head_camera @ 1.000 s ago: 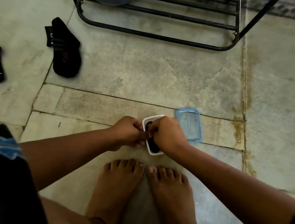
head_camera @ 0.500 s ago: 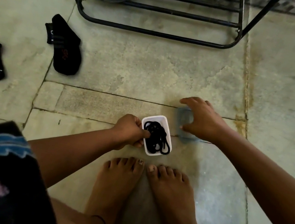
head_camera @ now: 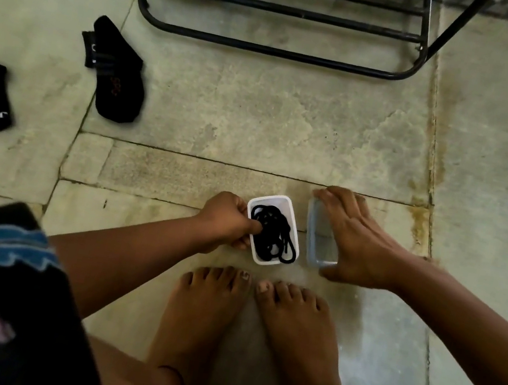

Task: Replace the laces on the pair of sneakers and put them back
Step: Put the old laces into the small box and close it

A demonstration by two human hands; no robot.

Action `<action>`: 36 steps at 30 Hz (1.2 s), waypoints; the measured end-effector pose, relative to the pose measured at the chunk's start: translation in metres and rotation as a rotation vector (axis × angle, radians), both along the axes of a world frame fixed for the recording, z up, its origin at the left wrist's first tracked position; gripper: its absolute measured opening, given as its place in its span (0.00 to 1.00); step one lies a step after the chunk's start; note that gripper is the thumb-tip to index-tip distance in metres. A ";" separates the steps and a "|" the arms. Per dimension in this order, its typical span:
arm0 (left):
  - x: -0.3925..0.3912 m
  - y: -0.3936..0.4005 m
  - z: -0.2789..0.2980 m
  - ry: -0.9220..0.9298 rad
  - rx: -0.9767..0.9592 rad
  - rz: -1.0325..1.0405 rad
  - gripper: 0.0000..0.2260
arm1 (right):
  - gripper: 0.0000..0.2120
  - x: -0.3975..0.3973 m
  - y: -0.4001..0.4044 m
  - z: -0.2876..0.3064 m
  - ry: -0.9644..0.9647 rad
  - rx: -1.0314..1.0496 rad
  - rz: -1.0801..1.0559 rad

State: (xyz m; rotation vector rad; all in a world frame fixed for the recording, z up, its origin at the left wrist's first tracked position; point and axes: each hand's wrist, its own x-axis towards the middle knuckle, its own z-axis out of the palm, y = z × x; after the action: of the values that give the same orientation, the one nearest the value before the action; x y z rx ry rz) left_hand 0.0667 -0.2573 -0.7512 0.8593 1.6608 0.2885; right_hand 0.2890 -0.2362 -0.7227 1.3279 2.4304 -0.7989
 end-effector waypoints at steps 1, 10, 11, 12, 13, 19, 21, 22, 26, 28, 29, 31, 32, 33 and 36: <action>0.000 0.001 0.000 0.004 0.001 -0.003 0.10 | 0.55 -0.002 -0.007 0.001 0.031 0.025 0.043; 0.004 -0.002 -0.004 0.001 0.028 -0.039 0.04 | 0.46 -0.036 -0.027 -0.009 0.066 0.202 0.235; 0.004 -0.003 -0.004 -0.005 0.031 -0.040 0.05 | 0.47 -0.039 -0.024 -0.008 0.068 0.193 0.231; 0.004 -0.003 -0.004 -0.011 0.031 -0.041 0.07 | 0.48 -0.042 -0.020 -0.007 0.067 0.179 0.229; 0.004 -0.004 -0.004 -0.019 0.029 -0.043 0.08 | 0.48 -0.044 -0.017 -0.007 0.068 0.166 0.226; -0.003 0.001 0.000 -0.141 -0.043 -0.077 0.05 | 0.51 -0.047 -0.012 -0.007 0.063 0.108 0.210; -0.008 0.002 0.001 -0.181 -0.062 -0.089 0.06 | 0.51 -0.049 -0.012 -0.008 0.067 0.100 0.203; -0.011 0.002 0.001 -0.207 -0.075 -0.090 0.06 | 0.52 -0.050 -0.012 -0.008 0.068 0.097 0.202; -0.020 0.003 0.001 -0.303 -0.149 -0.066 0.08 | 0.53 -0.051 -0.011 -0.007 0.048 0.096 0.199; -0.023 0.002 0.001 -0.328 -0.170 -0.047 0.08 | 0.52 -0.052 -0.011 -0.007 0.041 0.099 0.202; -0.024 0.002 0.002 -0.337 -0.175 -0.044 0.07 | 0.52 -0.053 -0.011 -0.006 0.034 0.104 0.209; -0.025 0.002 0.003 -0.341 -0.185 -0.055 0.07 | 0.51 -0.055 -0.010 -0.003 0.017 0.117 0.230; -0.026 0.002 0.004 -0.342 -0.191 -0.060 0.07 | 0.50 -0.057 -0.011 -0.002 0.009 0.123 0.238; -0.027 0.002 0.004 -0.343 -0.195 -0.060 0.08 | 0.50 -0.058 -0.011 -0.001 0.002 0.126 0.243; -0.027 0.001 0.006 -0.336 -0.186 -0.052 0.10 | 0.50 -0.062 -0.011 0.000 -0.029 0.129 0.275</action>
State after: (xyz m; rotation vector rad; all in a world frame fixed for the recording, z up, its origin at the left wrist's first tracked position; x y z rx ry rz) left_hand 0.0395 -0.2561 -0.7448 0.6720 1.3282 0.2249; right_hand 0.2273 -0.2471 -0.7230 1.0042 2.6022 -0.5566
